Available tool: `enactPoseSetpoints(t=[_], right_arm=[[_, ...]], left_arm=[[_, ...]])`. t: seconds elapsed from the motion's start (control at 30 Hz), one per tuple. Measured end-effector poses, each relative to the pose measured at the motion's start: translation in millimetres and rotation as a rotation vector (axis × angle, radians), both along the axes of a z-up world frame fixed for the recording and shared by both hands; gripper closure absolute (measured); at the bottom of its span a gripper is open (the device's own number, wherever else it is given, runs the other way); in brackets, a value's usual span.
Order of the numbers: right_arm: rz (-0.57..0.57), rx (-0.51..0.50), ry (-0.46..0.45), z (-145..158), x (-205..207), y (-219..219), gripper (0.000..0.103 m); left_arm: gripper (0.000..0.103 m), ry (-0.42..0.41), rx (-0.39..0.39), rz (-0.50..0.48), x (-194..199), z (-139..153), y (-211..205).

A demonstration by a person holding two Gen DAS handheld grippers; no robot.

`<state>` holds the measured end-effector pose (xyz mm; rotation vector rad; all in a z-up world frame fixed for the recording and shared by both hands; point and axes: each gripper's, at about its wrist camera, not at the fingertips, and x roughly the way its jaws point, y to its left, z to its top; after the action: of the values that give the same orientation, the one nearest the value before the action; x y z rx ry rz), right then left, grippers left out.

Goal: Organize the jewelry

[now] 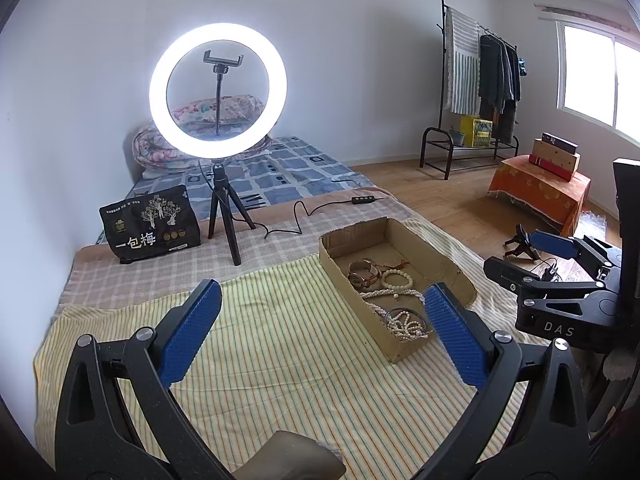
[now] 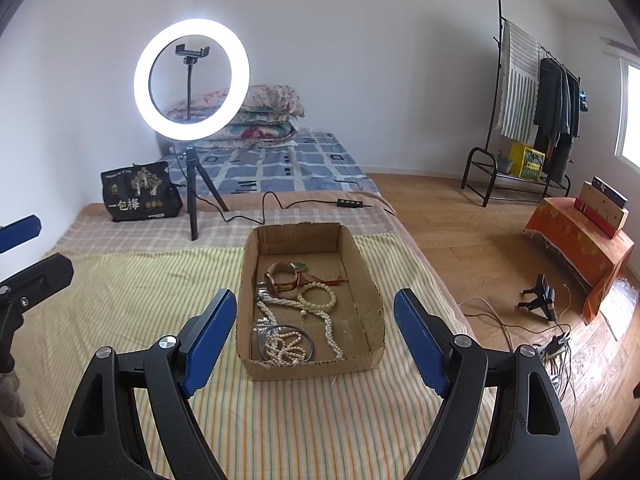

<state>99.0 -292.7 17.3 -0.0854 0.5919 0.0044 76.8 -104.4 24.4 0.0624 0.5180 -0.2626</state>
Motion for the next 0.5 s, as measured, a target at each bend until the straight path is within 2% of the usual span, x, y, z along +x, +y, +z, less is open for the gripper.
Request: enactPoseSetpoints(t=[0.5], right_arm=[[-0.001,-0.002,0.004,-0.6,0.2,-0.2,0.022]], left_arm=[[0.0,-0.001,0.0,0.001,-0.3,0.0,0.2]])
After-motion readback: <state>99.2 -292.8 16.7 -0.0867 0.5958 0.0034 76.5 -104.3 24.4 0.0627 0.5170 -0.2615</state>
